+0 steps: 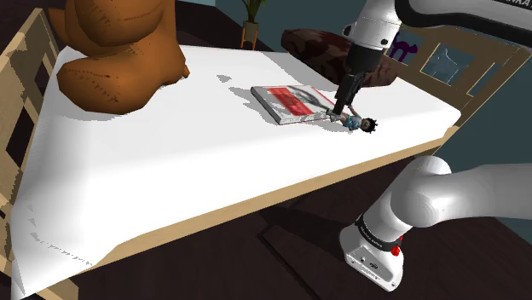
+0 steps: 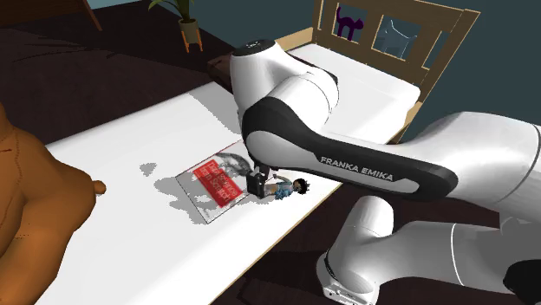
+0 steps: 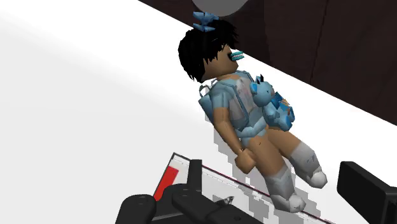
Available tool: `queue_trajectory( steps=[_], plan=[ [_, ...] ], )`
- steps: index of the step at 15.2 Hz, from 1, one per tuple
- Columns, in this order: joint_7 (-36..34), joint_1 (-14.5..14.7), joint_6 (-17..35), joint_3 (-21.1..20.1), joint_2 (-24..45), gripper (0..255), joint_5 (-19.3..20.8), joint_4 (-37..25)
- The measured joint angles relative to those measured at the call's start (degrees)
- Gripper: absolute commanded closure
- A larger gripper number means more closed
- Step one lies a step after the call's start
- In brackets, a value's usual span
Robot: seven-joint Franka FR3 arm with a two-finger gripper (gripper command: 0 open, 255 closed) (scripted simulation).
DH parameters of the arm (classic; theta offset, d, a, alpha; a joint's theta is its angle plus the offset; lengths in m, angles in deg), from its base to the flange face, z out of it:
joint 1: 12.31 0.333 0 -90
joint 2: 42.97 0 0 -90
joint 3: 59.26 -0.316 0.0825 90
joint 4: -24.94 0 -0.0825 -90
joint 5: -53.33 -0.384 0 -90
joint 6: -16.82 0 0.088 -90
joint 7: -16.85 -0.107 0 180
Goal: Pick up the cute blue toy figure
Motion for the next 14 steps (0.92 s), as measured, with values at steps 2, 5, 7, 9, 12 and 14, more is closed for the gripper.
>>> queue_trajectory(
  steps=[2,5,7,9,12,14],
  plan=[
    [0.1,-0.1,0.6,-0.5,-2.3,0,1.1,1.2],
    [-0.5,0.3,2.8,-3.5,-12.3,0,4.6,5.9],
    [-0.6,0.4,4.1,-3.9,-14.5,0,5.1,8.1],
    [-0.8,0.5,5.3,-4.1,-15.5,0,5.1,10.0],
    [-1.0,0.7,6.8,-4.4,-16.4,0,4.9,12.4],
    [-1.1,0.8,7.3,-4.5,-16.5,255,4.8,12.9]
  ],
)
